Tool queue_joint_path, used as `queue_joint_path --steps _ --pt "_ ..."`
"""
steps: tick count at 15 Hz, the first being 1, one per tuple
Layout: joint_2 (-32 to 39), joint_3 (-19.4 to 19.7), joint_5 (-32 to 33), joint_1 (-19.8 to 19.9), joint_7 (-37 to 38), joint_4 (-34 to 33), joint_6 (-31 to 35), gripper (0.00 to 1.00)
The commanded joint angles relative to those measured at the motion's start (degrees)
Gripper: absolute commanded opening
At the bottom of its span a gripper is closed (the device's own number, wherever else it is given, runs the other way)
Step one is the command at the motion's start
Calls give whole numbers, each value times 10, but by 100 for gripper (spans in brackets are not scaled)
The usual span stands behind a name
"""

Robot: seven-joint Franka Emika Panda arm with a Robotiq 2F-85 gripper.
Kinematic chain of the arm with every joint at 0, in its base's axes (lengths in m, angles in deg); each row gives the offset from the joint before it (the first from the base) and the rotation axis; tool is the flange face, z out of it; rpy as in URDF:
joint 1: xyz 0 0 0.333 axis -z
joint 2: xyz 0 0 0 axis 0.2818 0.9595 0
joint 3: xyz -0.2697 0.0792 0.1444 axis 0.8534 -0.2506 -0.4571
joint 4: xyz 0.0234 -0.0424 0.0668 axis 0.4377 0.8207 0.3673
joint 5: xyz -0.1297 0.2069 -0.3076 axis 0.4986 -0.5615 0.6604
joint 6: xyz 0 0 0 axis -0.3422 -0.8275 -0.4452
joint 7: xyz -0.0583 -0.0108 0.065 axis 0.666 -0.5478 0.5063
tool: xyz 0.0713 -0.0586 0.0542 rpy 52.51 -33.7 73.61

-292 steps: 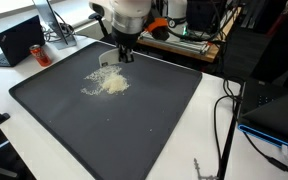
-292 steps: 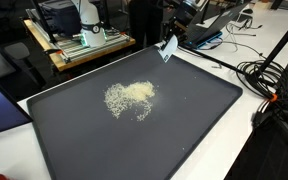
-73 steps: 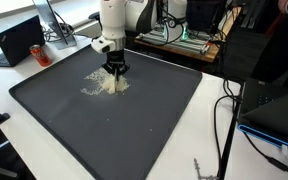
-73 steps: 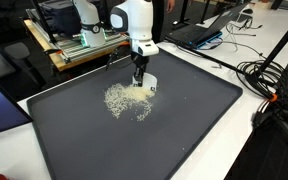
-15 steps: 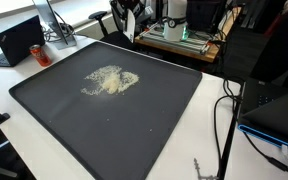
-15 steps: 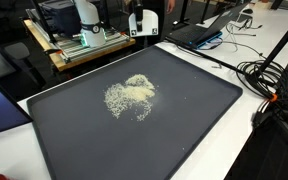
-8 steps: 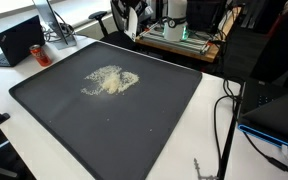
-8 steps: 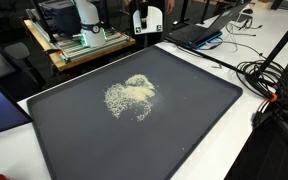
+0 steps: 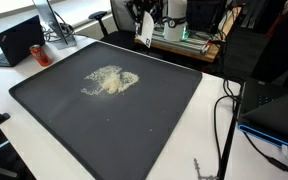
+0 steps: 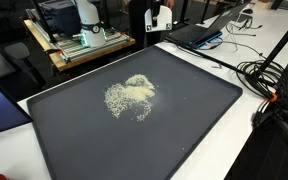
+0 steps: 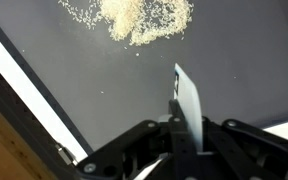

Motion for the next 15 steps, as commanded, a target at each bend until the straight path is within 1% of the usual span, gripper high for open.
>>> queue_joint_path --steps 1,4,9,13,15 --pt "53 -22 77 6 123 -46 -26 1" --pt "93 -31 141 2 221 -73 -41 1" --pt "171 -45 223 -20 344 -134 -94 1" --pt "236 -41 258 -47 412 -183 -131 1" --pt "267 -38 267 -60 435 -206 -148 1"
